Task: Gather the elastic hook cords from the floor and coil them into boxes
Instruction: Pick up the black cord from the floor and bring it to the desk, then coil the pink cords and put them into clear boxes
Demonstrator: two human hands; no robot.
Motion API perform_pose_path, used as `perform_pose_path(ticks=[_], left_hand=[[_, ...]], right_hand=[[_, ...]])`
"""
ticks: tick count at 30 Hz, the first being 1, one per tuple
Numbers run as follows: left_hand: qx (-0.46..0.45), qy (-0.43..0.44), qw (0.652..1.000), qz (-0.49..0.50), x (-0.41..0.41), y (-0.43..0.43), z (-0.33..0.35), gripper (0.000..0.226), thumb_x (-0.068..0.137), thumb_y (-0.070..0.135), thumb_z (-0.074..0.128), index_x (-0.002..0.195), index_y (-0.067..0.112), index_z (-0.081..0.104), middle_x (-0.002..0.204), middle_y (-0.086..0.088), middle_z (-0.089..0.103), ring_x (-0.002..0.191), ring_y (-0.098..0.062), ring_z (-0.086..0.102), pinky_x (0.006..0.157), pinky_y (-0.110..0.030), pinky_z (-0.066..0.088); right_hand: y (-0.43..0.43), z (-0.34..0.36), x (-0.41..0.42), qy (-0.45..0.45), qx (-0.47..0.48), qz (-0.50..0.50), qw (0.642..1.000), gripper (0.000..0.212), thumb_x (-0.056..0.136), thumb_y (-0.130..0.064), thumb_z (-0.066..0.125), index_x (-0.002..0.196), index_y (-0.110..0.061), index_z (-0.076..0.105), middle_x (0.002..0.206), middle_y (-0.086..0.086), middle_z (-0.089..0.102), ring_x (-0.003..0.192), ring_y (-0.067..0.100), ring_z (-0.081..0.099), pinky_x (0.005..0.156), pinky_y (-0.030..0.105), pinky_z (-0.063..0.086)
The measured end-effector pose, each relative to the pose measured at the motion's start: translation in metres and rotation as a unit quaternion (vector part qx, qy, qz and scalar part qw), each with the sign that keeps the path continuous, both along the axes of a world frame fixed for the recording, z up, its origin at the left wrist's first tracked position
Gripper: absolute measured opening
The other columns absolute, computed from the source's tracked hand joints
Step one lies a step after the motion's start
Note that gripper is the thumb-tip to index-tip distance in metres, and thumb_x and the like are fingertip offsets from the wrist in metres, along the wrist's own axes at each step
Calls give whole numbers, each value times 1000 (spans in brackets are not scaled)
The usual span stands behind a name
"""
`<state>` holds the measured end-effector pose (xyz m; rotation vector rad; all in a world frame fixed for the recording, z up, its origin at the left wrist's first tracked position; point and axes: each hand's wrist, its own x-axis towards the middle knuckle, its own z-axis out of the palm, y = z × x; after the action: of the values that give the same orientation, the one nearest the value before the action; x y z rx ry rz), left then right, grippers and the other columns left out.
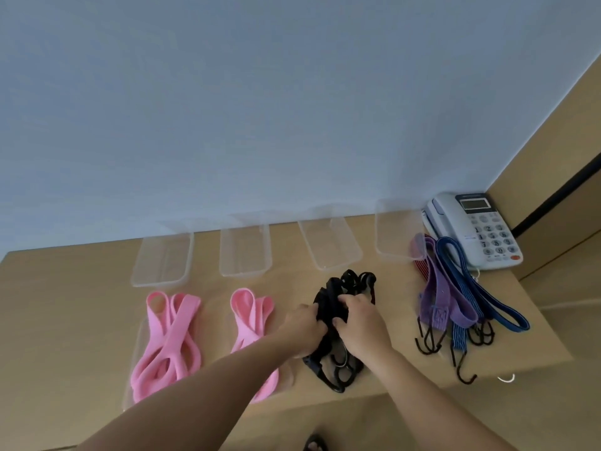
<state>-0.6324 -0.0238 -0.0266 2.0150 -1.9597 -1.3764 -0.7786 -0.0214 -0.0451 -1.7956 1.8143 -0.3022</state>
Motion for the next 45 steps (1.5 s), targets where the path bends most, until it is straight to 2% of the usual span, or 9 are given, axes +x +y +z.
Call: perform_pose_path(ticks=[5, 8, 11, 19, 29, 34, 38, 42, 45], left_hand=[[19, 33, 999, 23, 21, -7, 14, 19, 95, 16, 40, 100, 14, 58, 105, -10, 61, 84, -18, 55, 76, -27, 46], [-4, 32, 999, 30, 41, -7, 29, 35, 98, 12, 41, 128, 16, 57, 133, -7, 56, 120, -22, 53, 106, -29, 37], [-70, 30, 996, 54, 73, -9, 54, 49, 98, 9, 42, 147, 11, 43, 152, -6, 45, 139, -21, 42, 112, -29, 30], [-149, 41, 971, 182, 213, 15, 95, 40, 98, 9, 48, 137, 9, 54, 140, -6, 56, 123, -23, 56, 101, -32, 42], [-134, 35, 979, 150, 337, 67, 72, 40, 97, 15, 53, 137, 12, 55, 139, -4, 57, 121, -19, 56, 98, -31, 46], [-96, 38, 991, 88, 362, 76, 51, 44, 96, 15, 52, 139, 11, 52, 142, -5, 55, 125, -20, 55, 104, -33, 44], [-86, 43, 995, 29, 364, 68, 45, 44, 96, 17, 52, 140, 12, 52, 143, -4, 54, 127, -21, 53, 104, -31, 43], [-82, 50, 995, -18, 354, 59, 39, 44, 96, 17, 52, 140, 13, 52, 144, -3, 54, 127, -20, 53, 102, -28, 41], [-72, 52, 996, -32, 346, 57, 36, 45, 97, 19, 52, 141, 14, 51, 145, -3, 53, 129, -20, 52, 104, -29, 41]], right_hand=[[-3, 13, 9, 17, -52, -6, 998, 42, 97, -30, 52, 137, -19, 50, 135, -2, 48, 125, 19, 44, 97, 29, 45], [-4, 26, 24, 43, -86, 17, 995, 40, 97, -31, 50, 135, -19, 51, 134, -1, 48, 124, 21, 42, 103, 31, 38], [-7, 42, 48, 31, -93, 59, 993, 39, 96, -28, 51, 134, -18, 52, 133, 0, 48, 125, 22, 41, 103, 31, 37], [-3, 79, 152, -37, -38, 215, 975, 42, 95, -29, 55, 136, -22, 51, 139, 0, 48, 126, 17, 46, 103, 29, 38], [41, 73, 272, -22, -11, 235, 972, 41, 90, -31, 60, 130, -24, 54, 128, -4, 50, 111, 16, 54, 89, 26, 42], [75, 44, 290, 65, 46, 218, 973, 18, 80, -37, 61, 90, -24, 54, 99, -8, 54, 82, 11, 56, 80, 33, 52], [84, 33, 299, 119, 24, 196, 973, 43, 69, -54, 60, 102, -26, 59, 109, -4, 52, 96, 14, 51, 93, 31, 44], [93, 27, 305, 79, 65, 163, 981, 81, 50, -71, 63, 118, -29, 50, 117, -6, 38, 101, 13, 46, 87, 31, 48], [98, 18, 300, 119, 57, 190, 973, 86, 56, -65, 66, 129, -27, 42, 125, -2, 35, 107, 17, 46, 89, 33, 48]])
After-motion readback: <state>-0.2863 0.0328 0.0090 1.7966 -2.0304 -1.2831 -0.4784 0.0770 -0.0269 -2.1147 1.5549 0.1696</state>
